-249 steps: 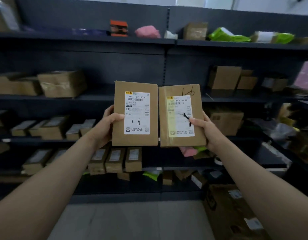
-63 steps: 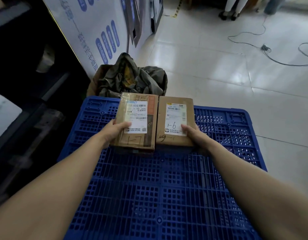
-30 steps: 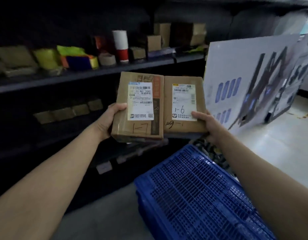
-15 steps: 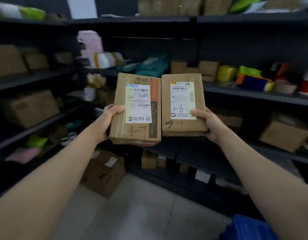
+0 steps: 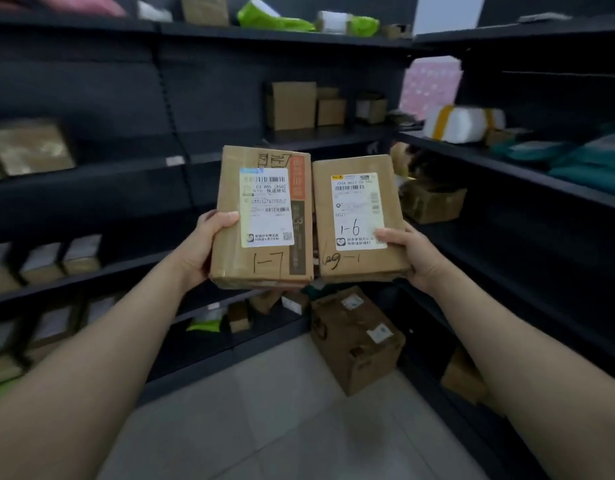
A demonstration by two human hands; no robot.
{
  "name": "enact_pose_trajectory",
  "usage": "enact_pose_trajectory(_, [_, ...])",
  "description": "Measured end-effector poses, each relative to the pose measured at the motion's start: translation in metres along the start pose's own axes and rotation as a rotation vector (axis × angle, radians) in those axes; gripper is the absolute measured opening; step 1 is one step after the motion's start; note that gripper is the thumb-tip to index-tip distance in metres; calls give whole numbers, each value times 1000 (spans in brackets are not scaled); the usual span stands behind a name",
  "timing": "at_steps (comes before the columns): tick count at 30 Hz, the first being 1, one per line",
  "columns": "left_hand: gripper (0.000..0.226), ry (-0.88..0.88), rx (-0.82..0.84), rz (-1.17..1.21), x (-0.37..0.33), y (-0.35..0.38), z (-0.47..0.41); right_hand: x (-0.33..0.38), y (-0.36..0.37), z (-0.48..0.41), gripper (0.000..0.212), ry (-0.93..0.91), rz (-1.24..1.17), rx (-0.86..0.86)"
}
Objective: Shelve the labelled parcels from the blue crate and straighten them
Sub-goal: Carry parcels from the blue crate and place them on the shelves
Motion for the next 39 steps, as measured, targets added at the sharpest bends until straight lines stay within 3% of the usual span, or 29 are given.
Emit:
enact_pose_trajectory(7, [82, -37, -225, 33, 13, -99, -14, -13, 95, -94, 53, 44, 31, 232])
enact_pose_trajectory(15, [81, -14, -376, 63, 8, -140, -46, 11, 156, -193, 58, 27, 46, 436])
enact_pose_trajectory(21, [64, -49, -449, 51, 18, -172, -57, 14, 204, -234, 49, 40, 46, 536])
enact_pose_trajectory(26, [50, -139, -474, 22, 30, -220, -71, 19, 249, -261, 48, 6, 61, 571])
enact_pose_trajectory(34, [60, -227, -462, 53, 41, -313, -115, 23, 331, -305, 47, -35, 32, 509])
enact_pose_trajectory(39, [52, -233, -437, 33, 37, -368, -149, 21, 381, -324, 50, -35, 13, 474])
Point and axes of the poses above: each hand's wrist, its own z-axis away from the middle knuckle, its own y-axis out of the palm, x = y × z, the point moved 5 cm from there along -z, towards the middle knuckle, and after that the axes turned 1 degree about -x, right-handed, at the moved point
